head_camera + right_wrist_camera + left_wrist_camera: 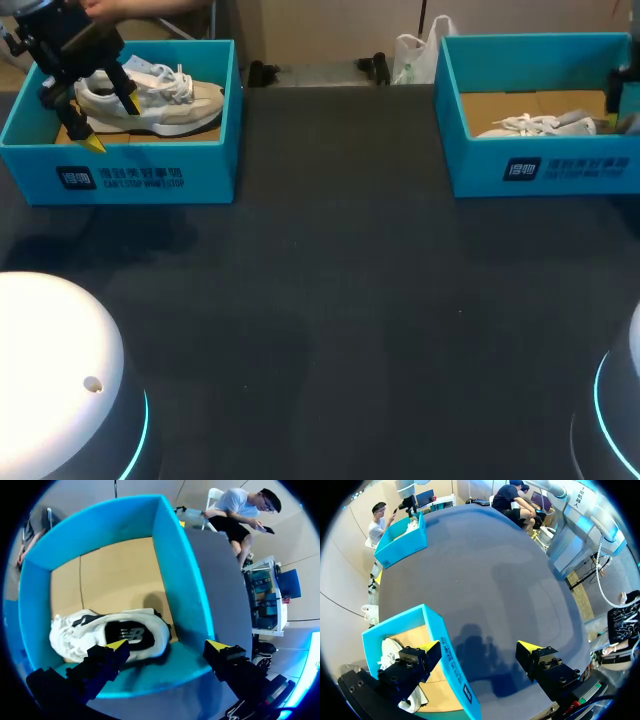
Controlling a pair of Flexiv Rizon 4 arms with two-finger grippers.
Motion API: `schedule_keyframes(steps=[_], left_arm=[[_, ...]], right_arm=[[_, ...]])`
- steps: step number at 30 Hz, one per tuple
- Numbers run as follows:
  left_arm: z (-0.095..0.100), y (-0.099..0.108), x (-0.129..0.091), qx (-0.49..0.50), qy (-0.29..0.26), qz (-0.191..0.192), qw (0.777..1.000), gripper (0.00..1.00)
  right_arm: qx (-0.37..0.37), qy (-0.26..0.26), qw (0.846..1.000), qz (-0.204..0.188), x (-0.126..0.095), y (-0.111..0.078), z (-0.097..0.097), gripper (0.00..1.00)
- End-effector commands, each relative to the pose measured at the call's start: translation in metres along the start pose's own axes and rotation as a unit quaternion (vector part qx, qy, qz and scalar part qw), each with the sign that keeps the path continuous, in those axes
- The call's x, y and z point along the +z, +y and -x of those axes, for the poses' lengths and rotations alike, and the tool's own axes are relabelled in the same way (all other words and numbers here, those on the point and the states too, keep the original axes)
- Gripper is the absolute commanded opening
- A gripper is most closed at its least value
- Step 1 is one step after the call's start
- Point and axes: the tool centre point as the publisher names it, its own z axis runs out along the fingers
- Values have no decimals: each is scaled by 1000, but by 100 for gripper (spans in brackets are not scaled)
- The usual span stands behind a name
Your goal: Take the shoe out of the shoebox, open the shoe tongue, remove and reinsert the insole, then place the shoe into the shoebox
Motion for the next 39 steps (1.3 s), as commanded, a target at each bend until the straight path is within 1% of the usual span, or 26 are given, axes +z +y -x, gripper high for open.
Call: schedule_keyframes(steps=[1, 4, 8, 12, 15, 18, 23, 26, 29, 36, 37, 39], left_arm=[[-1, 0, 0, 0, 0, 1, 1000, 100], [-1, 0, 0, 0, 0, 1, 1000, 100], [-1, 0, 0, 0, 0, 1, 1000, 100], [-1, 0, 0, 0, 0, 1, 1000, 100], [-1, 0, 0, 0, 0, 1, 1000, 100], [-1, 0, 0, 0, 0, 1, 1000, 100], [-1, 0, 0, 0, 0, 1, 1000, 100], [-1, 0, 0, 0, 0, 1, 1000, 100], [-1, 0, 0, 0, 0, 1, 1000, 100], [-1, 0, 0, 0, 0, 1, 1000, 100], [2, 5, -5, 10, 14, -13, 1000, 100], [9, 18, -15, 19, 21, -16, 999, 100]], right_arm=[[7, 11, 1000, 11, -47, -18, 6, 100], [5, 11, 1000, 9, -67, -22, 4, 100], [4, 25, 1000, 3, -94, -30, 1, 100], [3, 28, 1000, -3, -115, -40, -3, 100], [5, 31, 999, -5, -128, -51, -4, 100], [15, 34, 999, -11, -141, -66, -4, 100], [18, 45, 998, -32, -148, -90, -14, 100], [14, 52, 998, -39, -150, -104, -24, 100], [16, 58, 997, -44, -150, -113, -36, 100], [16, 58, 997, -44, -150, -113, -36, 100], [16, 58, 997, -44, -150, -113, -36, 100], [16, 58, 997, -44, -150, -113, -36, 100]])
